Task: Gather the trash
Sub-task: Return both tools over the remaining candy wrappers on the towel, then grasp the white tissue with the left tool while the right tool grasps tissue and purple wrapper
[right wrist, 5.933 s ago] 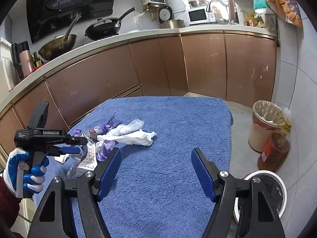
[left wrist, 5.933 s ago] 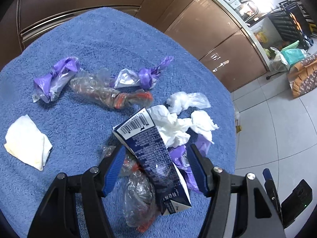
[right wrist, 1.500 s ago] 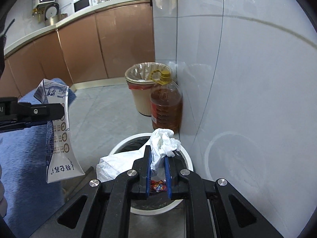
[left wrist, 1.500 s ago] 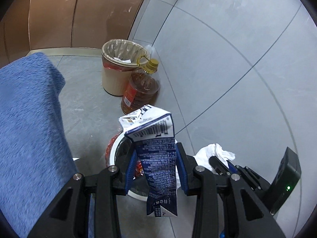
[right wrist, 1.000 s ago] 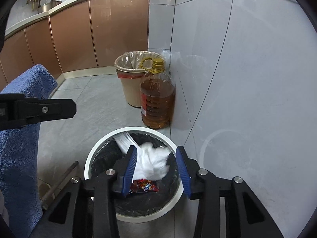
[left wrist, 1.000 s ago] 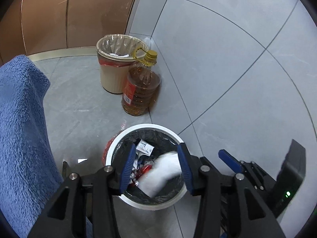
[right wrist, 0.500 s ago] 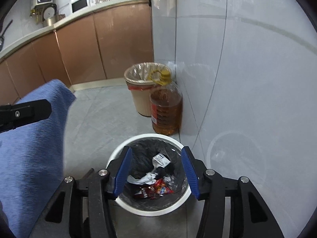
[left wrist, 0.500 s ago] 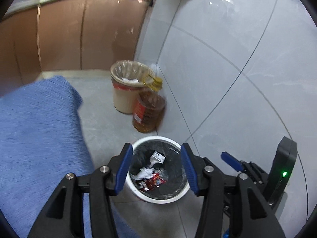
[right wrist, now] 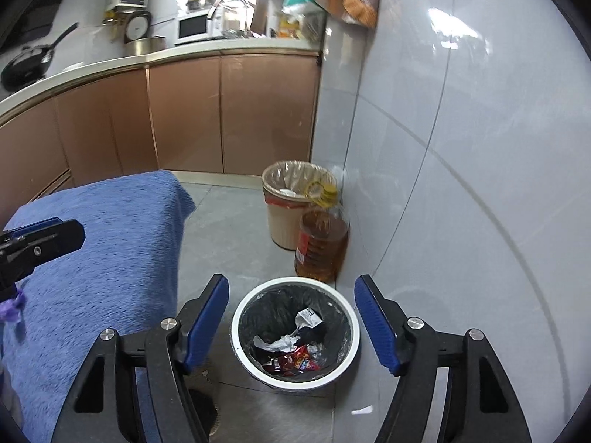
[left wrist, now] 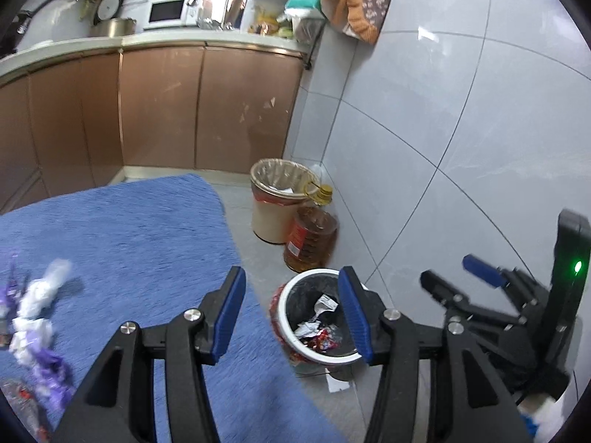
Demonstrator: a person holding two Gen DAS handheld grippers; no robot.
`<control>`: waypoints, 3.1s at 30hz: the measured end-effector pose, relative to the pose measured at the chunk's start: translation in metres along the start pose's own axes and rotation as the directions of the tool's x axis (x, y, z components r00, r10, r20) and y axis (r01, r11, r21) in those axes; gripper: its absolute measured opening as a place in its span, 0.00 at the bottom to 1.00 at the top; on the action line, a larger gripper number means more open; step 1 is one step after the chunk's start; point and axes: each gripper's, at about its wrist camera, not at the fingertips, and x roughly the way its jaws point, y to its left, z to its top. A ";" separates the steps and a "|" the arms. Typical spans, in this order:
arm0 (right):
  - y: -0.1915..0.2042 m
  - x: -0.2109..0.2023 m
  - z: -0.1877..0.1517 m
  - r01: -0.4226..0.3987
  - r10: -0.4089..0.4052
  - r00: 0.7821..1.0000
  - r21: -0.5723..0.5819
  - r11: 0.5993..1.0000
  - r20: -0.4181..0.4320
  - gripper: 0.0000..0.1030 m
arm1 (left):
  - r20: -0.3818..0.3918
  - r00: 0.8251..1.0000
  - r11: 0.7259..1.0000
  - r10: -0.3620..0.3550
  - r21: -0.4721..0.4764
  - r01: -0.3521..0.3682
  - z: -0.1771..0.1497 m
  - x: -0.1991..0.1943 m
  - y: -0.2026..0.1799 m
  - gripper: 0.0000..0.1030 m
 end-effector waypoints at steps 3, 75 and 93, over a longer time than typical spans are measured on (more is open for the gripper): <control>0.011 -0.022 0.000 -0.006 0.006 1.000 -0.017 1.000 0.024 0.67 | 0.035 0.999 1.000 0.022 0.000 -0.022 -0.008 -0.028 0.012 0.49; 0.137 -0.197 0.002 -0.349 0.399 0.887 -0.229 0.909 0.232 0.75 | 0.249 0.872 0.906 0.421 -0.171 -0.388 -0.120 -0.267 0.134 0.63; 0.239 -0.071 0.020 -0.572 0.575 0.814 -0.278 0.771 -0.082 0.75 | -0.025 0.834 0.787 0.551 -0.317 -0.529 -0.176 -0.226 0.293 0.63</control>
